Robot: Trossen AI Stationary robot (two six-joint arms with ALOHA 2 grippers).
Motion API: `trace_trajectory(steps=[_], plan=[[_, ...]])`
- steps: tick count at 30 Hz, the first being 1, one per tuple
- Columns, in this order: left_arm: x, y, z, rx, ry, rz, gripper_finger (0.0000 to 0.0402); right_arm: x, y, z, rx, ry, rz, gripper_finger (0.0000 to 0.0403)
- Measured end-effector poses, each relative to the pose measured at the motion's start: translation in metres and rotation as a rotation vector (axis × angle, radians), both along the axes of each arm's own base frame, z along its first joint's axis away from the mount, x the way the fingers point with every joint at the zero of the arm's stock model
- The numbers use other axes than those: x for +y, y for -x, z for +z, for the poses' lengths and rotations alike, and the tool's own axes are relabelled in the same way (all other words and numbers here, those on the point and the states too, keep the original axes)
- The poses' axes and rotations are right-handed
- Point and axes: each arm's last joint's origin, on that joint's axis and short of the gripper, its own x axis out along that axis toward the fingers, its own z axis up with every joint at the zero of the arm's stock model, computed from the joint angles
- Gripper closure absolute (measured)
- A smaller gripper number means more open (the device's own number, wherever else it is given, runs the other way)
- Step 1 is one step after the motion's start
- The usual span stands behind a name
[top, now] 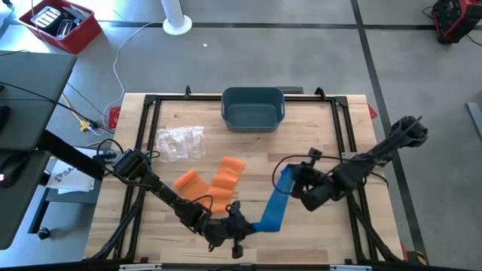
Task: Roll bandage
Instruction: Roll the blue bandage
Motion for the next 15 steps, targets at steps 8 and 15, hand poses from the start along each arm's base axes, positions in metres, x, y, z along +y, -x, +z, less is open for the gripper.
trace_trajectory(steps=[8,15], plan=[[-0.002,0.000,0.001,-0.004,0.022,-0.044,0.0390,-0.013,-0.014,-0.049,-0.117,-0.173,0.090,0.0403],[-0.002,-0.002,0.006,-0.051,0.010,-0.062,0.0390,-0.022,-0.008,-0.076,-0.191,-0.280,0.123,0.0403]])
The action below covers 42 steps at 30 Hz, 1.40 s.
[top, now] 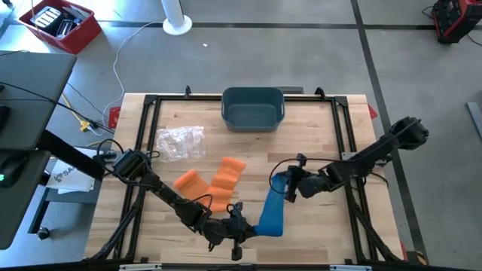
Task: Roll bandage
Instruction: Roll the blue bandage
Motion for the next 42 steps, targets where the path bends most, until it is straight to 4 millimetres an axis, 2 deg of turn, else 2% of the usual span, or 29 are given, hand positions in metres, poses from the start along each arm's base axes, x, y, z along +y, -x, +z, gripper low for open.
trace_trajectory(steps=[6,14,23,27,37,42], plan=[[0.001,-0.002,0.003,-0.020,0.017,-0.034,0.0390,-0.001,0.004,-0.008,-0.044,-0.067,0.007,0.0403],[0.010,-0.008,0.002,-0.006,0.050,-0.007,0.0390,0.007,-0.005,0.005,-0.181,-0.102,0.094,0.0403],[0.012,-0.009,0.002,-0.003,0.086,-0.011,0.0390,-0.005,-0.008,0.001,-0.173,-0.148,-0.027,0.0403],[0.012,-0.010,0.003,-0.008,0.093,-0.017,0.0390,-0.006,-0.012,-0.012,-0.135,-0.152,-0.054,0.0403],[0.013,-0.012,0.004,-0.021,0.085,-0.043,0.0390,-0.001,-0.017,-0.063,-0.006,-0.187,-0.142,0.0402],[0.017,-0.014,0.004,-0.020,0.090,-0.050,0.0390,0.000,-0.018,-0.075,0.024,-0.242,-0.167,0.0366]])
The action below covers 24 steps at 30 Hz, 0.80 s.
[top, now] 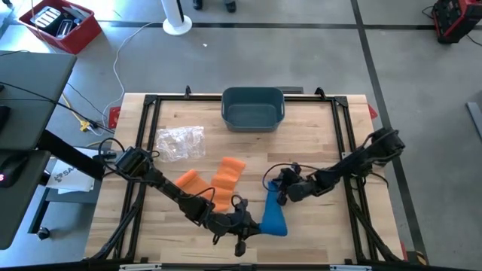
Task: Roll bandage
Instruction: Roll the blue bandage
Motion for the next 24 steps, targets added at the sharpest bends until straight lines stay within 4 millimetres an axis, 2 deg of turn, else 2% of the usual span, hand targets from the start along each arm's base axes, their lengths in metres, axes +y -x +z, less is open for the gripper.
trace_trajectory(steps=[7,10,14,22,24], plan=[[0.002,-0.002,0.001,-0.002,0.026,-0.004,0.0390,0.003,0.000,-0.001,0.011,0.001,0.035,0.0256],[0.001,-0.001,0.002,-0.010,0.030,-0.007,0.0390,0.009,0.003,0.001,0.005,0.027,0.082,0.0221],[-0.002,0.001,0.002,-0.010,0.030,-0.016,0.0390,0.016,0.008,0.007,-0.007,0.070,0.121,0.0209],[-0.005,0.002,0.004,-0.042,0.008,-0.012,0.0390,0.035,0.016,0.042,-0.096,0.128,0.389,0.0208],[-0.006,0.002,0.005,-0.049,0.012,-0.017,0.0390,0.041,0.021,0.050,-0.130,0.151,0.406,0.0208]])
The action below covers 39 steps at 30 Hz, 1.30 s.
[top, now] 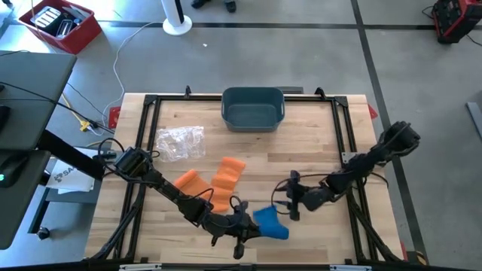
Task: Roll bandage
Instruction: Roll the blue bandage
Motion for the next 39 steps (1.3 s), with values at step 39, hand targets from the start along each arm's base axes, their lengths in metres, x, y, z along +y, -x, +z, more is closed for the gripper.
trace_trajectory(steps=[39], plan=[[0.063,-0.023,-0.018,0.160,-0.243,0.318,0.0390,0.113,0.040,0.018,-0.064,-0.006,0.265,0.0208]])
